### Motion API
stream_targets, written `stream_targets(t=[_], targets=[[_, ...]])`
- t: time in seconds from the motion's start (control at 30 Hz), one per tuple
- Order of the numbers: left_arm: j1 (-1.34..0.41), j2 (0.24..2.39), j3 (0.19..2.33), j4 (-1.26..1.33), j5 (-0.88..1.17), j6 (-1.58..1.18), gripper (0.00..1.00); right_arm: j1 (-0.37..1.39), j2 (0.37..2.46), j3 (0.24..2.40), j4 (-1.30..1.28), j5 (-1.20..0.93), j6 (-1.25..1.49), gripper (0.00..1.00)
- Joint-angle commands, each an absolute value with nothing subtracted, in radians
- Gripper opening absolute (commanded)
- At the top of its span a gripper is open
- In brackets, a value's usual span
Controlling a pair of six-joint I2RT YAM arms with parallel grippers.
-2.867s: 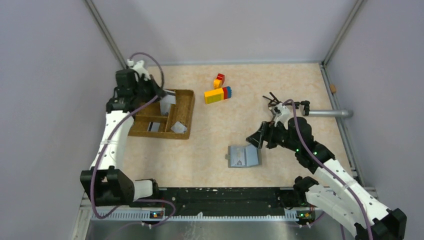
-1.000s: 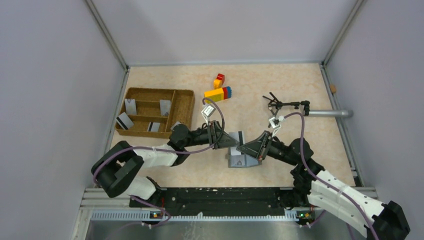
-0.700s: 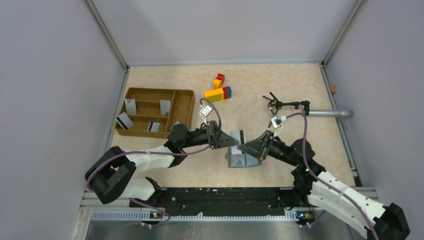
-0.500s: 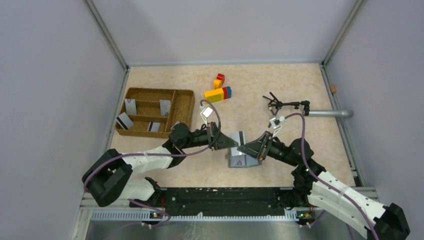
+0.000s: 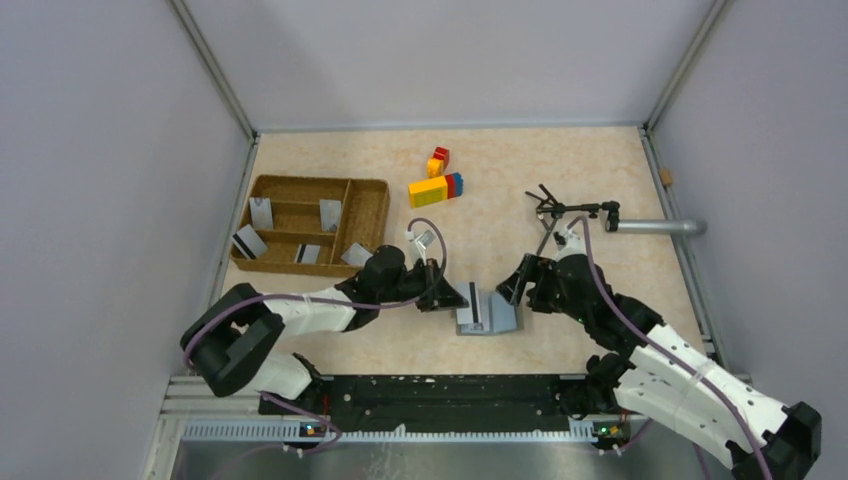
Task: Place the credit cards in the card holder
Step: Insert the credit card into the card holder.
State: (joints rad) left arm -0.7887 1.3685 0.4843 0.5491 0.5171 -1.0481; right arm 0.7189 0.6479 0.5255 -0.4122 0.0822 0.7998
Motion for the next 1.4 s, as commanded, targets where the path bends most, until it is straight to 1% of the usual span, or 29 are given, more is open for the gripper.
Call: stream_targets(t=[0.0, 0.2, 0.4, 0.5, 0.8, 0.87, 1.0, 1.37], targets=[[-0.802, 1.451, 0.535, 0.577, 0.52, -1.047, 0.0, 0.718, 0.749, 0.529, -0.514, 0.158, 0.761, 0.8], [-0.807, 1.566, 0.545, 0.683, 0.549, -1.093, 0.0, 0.718, 0.851, 0.488, -0.43, 0.146, 0.766, 0.79], [-0.812, 1.666, 0.578, 0.714, 0.564, -1.106, 0.0, 0.718, 0.923, 0.46, -0.397, 0.142, 0.766, 0.69], [-0.812, 1.702, 0.586, 0.714, 0.565, -1.106, 0.0, 0.718, 0.937, 0.446, -0.39, 0.147, 0.769, 0.61], [-0.812, 1.804, 0.615, 0.8, 0.591, -1.138, 0.0, 0.718, 0.969, 0.422, -0.384, 0.161, 0.786, 0.3], [-0.812, 1.823, 0.624, 0.807, 0.599, -1.14, 0.0, 0.718, 0.977, 0.42, -0.386, 0.165, 0.79, 0.24], [-0.812, 1.854, 0.635, 0.815, 0.613, -1.139, 0.0, 0.718, 0.994, 0.418, -0.385, 0.172, 0.792, 0.21], [-0.811, 1.919, 0.656, 0.808, 0.634, -1.148, 0.0, 0.718, 1.034, 0.419, -0.387, 0.187, 0.798, 0.19]])
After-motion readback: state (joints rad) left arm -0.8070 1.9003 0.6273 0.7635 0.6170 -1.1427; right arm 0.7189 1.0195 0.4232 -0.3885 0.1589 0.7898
